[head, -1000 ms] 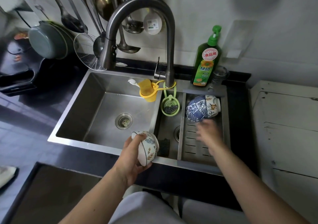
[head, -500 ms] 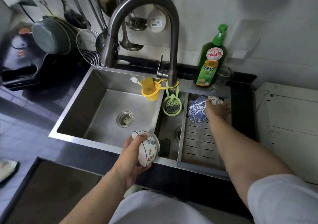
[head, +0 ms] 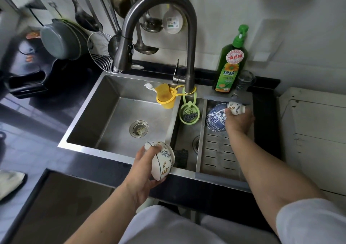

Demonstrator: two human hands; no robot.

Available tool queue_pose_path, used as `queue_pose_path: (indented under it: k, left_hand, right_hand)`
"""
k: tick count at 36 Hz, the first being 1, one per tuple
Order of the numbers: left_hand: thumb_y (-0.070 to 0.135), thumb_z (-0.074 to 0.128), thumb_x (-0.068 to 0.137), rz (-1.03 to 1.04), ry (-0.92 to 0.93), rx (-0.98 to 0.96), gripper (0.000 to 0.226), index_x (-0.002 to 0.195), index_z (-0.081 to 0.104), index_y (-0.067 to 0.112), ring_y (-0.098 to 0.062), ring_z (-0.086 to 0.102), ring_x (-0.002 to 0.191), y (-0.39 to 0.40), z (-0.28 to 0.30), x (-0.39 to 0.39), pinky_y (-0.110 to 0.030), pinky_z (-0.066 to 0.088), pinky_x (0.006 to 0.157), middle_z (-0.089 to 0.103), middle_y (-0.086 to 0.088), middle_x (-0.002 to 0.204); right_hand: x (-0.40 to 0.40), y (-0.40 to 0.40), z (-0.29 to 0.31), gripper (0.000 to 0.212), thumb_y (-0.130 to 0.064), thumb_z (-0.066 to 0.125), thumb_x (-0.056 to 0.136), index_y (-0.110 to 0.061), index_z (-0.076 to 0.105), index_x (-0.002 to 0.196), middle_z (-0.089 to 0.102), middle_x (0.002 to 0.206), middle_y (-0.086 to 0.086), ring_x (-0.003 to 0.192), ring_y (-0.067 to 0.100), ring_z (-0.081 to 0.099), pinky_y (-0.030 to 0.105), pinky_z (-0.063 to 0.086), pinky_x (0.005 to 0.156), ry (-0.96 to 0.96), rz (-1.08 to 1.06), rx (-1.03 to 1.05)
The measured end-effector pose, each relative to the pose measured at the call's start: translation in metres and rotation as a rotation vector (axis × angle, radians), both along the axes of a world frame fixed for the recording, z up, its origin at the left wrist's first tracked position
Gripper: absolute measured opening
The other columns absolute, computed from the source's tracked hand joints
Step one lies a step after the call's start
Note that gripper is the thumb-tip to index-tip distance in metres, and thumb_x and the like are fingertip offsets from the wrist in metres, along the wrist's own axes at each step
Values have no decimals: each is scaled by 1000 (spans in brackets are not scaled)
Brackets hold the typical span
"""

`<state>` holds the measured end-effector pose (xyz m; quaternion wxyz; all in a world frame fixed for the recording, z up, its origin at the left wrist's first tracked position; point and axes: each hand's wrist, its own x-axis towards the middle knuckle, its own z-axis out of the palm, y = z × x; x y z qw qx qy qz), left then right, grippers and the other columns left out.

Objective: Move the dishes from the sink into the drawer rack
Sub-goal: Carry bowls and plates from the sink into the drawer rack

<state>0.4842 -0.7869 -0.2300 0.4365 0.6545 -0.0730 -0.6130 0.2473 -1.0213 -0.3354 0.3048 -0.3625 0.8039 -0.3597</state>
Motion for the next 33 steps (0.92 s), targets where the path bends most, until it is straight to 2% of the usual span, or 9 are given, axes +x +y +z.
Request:
queue_pose_path:
  k: [4, 10, 15, 16, 18, 21, 26, 30, 33]
  left_hand:
    - [46, 70, 88, -9, -1, -16, 41, 127, 61, 36, -38, 72, 106, 2, 2, 1, -44, 61, 80, 73, -12, 118]
    - [45, 70, 89, -13, -7, -23, 40, 127, 61, 36, -37, 72, 106, 10, 3, 5, -48, 60, 86, 73, -12, 118]
    - [44, 69, 90, -16, 1, -35, 38, 127, 61, 34, -37, 71, 107, 17, 6, 12, -42, 61, 77, 73, -14, 117]
    - [44, 68, 90, -10, 3, -40, 38, 126, 61, 34, -38, 71, 106, 18, 7, 14, -42, 61, 78, 73, -15, 117]
    - [45, 68, 90, 10, 6, -43, 40, 127, 58, 32, -38, 72, 105, 21, 8, 19, -45, 61, 82, 73, -17, 116]
    - [45, 67, 91, 49, 18, -45, 43, 129, 56, 30, -38, 71, 104, 23, 12, 22, -48, 59, 88, 72, -18, 118]
    - [45, 68, 89, 128, 58, -37, 52, 136, 56, 24, -32, 76, 95, 37, 14, 30, -44, 61, 84, 75, -15, 115]
    - [45, 68, 89, 266, 39, -15, 50, 134, 58, 25, -31, 75, 95, 70, 10, 44, -48, 59, 91, 74, -14, 116]
    - [45, 67, 89, 390, 36, 4, 47, 131, 62, 26, -29, 74, 94, 105, 10, 58, -47, 59, 92, 74, -12, 113]
  right_hand:
    - [4, -1, 10, 76, -39, 83, 80, -12, 47, 141, 46, 141, 14, 121, 39, 58, 46, 51, 99, 45, -17, -56]
    - [-5, -2, 30, 74, -34, 85, 79, -9, 49, 138, 45, 141, 14, 122, 35, 57, 39, 48, 100, 55, -13, -113]
    - [-18, 38, 51, 71, -35, 85, 74, -6, 55, 132, 55, 132, 10, 108, 19, 62, 13, 49, 76, -141, -124, -279]
    - [-20, 50, 53, 71, -39, 84, 72, -8, 56, 129, 59, 129, 8, 107, 17, 64, 17, 54, 78, -201, -149, -313]
    - [-23, 79, 57, 66, -42, 82, 75, -15, 53, 128, 61, 125, 2, 107, 15, 66, 37, 61, 87, -366, -192, -318]
    - [-17, 124, 65, 64, -41, 77, 83, -16, 52, 136, 57, 137, 7, 120, 24, 62, 48, 63, 81, -690, -138, -253]
    - [25, 174, 74, 48, -38, 60, 99, -22, 53, 143, 55, 138, 8, 122, 31, 62, 54, 58, 93, -1087, 38, 27]
    - [76, 195, 71, 49, -41, 65, 93, -19, 58, 136, 61, 134, 11, 116, 32, 65, 50, 62, 77, -1153, 155, 242]
    - [109, 206, 69, 56, -42, 71, 85, -20, 61, 134, 63, 132, 10, 116, 34, 65, 51, 62, 77, -1137, 266, 353]
